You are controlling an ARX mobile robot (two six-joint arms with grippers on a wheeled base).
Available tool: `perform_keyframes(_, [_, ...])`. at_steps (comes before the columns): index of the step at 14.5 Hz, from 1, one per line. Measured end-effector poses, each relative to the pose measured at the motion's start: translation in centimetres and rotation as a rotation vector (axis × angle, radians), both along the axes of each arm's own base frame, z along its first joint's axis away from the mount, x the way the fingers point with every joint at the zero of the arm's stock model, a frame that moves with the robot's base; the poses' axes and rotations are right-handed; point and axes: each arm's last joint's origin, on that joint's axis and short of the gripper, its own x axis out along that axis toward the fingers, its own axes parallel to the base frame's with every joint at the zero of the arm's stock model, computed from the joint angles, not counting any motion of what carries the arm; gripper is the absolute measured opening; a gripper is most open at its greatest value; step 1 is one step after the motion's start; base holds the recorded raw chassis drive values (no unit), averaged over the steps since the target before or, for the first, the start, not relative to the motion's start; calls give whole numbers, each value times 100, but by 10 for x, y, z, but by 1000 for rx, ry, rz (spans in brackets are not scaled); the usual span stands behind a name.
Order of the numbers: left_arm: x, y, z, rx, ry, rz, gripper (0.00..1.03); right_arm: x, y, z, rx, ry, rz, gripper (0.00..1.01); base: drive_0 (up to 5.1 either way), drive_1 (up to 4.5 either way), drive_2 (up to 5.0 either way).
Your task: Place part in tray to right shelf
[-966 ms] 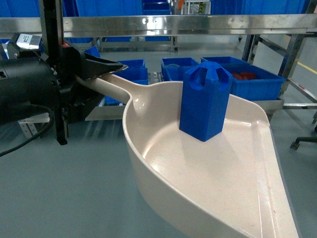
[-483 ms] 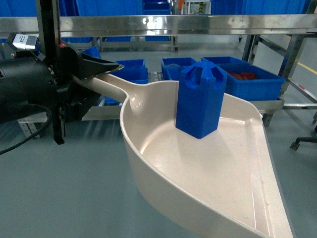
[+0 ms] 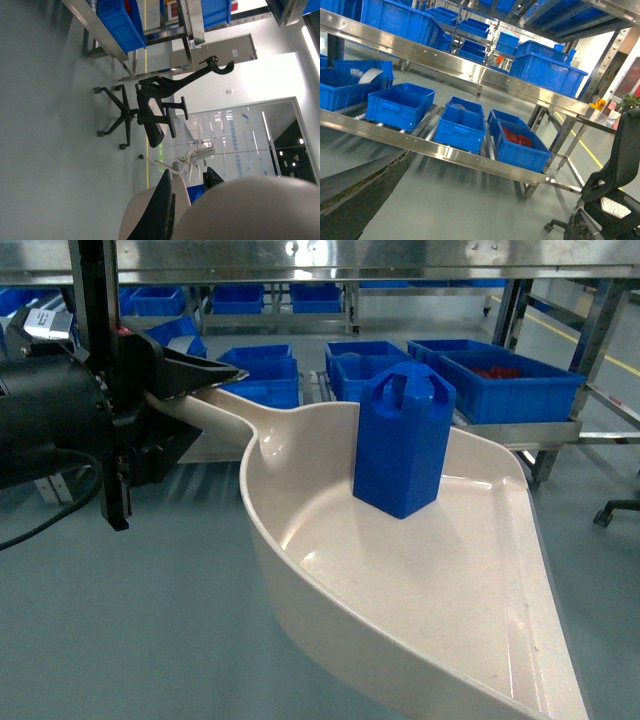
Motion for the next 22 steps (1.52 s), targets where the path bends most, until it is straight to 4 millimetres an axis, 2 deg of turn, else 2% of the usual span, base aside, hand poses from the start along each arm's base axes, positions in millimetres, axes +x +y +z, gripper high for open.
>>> perform_keyframes(22, [0,0,0,1,1,1,13,0,0,0,0,1,0,98,0,0,0])
